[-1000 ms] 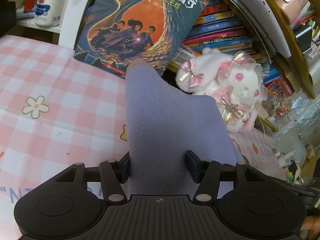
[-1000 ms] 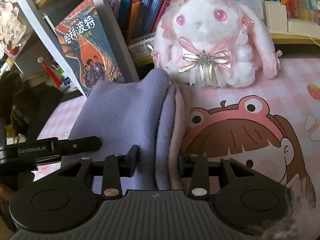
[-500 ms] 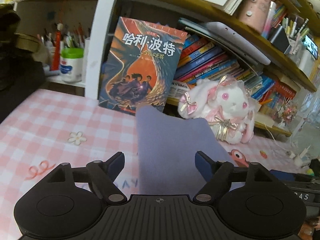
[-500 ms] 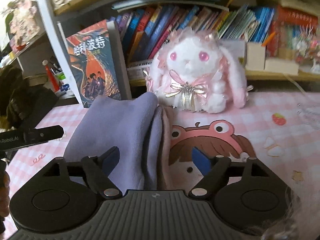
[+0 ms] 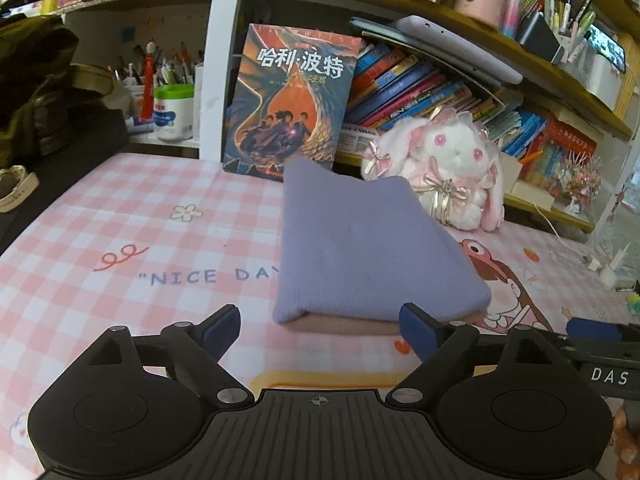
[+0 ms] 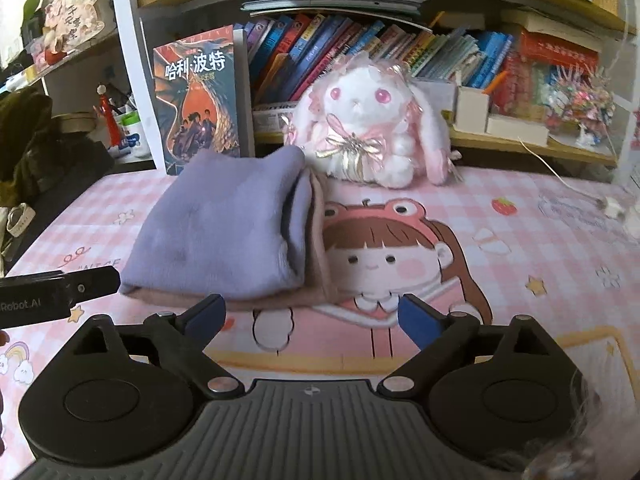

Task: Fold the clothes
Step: 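Open both grippers and withdraw them from the folded sweater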

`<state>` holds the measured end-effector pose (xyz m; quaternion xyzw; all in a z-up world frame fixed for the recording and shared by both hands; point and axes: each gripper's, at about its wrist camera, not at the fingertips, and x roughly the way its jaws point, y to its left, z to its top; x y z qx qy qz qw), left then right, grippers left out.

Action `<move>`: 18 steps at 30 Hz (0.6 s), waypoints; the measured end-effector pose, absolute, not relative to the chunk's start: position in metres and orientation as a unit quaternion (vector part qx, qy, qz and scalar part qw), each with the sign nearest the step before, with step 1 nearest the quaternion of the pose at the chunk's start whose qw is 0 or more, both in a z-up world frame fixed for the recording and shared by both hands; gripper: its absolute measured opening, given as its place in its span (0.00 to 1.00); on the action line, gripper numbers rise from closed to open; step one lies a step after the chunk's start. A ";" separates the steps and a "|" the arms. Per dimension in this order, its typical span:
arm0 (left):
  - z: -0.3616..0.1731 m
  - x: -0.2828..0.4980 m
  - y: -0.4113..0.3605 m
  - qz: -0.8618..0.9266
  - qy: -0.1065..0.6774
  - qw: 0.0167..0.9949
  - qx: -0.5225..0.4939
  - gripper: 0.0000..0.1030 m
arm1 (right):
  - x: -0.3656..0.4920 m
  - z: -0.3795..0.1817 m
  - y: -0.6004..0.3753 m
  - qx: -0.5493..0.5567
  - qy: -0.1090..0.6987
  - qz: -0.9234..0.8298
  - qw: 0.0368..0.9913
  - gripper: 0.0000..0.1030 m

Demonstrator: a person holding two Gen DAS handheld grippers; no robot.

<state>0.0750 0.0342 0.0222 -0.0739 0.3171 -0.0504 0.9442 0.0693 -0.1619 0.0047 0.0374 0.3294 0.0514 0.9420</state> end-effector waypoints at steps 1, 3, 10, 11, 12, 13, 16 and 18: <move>0.022 0.072 0.033 -0.050 0.316 0.945 -0.071 0.89 | 0.065 0.004 -0.162 0.038 0.331 0.050 0.942 0.91; 0.023 0.067 0.032 -0.046 0.314 0.946 -0.067 0.90 | 0.058 0.002 -0.161 0.038 0.332 0.049 0.941 0.91; 0.022 0.059 0.031 -0.030 0.317 0.946 -0.057 0.94 | 0.042 0.001 -0.158 0.031 0.332 0.049 0.942 0.91; 0.021 0.058 0.031 -0.029 0.318 0.946 -0.055 0.94 | 0.041 0.002 -0.158 0.030 0.331 0.049 0.942 0.91; 0.021 0.058 0.031 -0.027 0.320 0.946 -0.053 0.94 | 0.040 0.002 -0.157 0.030 0.330 0.049 0.942 0.91; 0.021 0.057 0.030 -0.027 0.320 0.945 -0.052 0.94 | 0.039 0.002 -0.157 0.029 0.329 0.049 0.943 0.92; 0.021 0.057 0.029 -0.032 0.321 0.945 -0.051 0.94 | 0.039 0.003 -0.156 0.029 0.328 0.049 0.943 0.93; 0.022 0.058 0.029 -0.033 0.321 0.945 -0.050 0.94 | 0.039 0.004 -0.156 0.030 0.328 0.049 0.943 0.93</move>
